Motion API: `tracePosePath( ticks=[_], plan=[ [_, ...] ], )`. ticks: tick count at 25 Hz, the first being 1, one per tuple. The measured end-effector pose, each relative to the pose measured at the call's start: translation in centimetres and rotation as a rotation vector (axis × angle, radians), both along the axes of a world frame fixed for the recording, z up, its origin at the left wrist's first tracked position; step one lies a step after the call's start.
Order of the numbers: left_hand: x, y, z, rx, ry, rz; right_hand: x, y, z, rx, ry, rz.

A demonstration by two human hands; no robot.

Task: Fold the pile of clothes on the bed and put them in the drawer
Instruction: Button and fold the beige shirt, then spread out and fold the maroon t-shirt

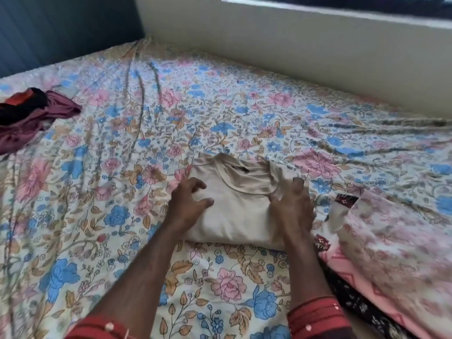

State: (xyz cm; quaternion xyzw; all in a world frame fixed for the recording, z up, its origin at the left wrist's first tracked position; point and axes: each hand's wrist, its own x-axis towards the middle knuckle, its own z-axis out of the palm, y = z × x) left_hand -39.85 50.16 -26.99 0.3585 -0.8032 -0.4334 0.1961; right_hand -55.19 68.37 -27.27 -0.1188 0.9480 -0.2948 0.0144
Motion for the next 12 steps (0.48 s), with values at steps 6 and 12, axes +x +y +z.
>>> tracePosePath(
  ticks=[6, 12],
  plan=[
    [2.7, -2.1, 2.0, 0.004, 0.072, -0.005, 4.5, -4.5, 2.7, -0.050, 0.263, 0.092],
    [13.6, -10.2, 6.9, -0.021, 0.142, 0.231, 13.3, -18.9, 5.7, -0.184, 0.156, 0.657]
  ],
)
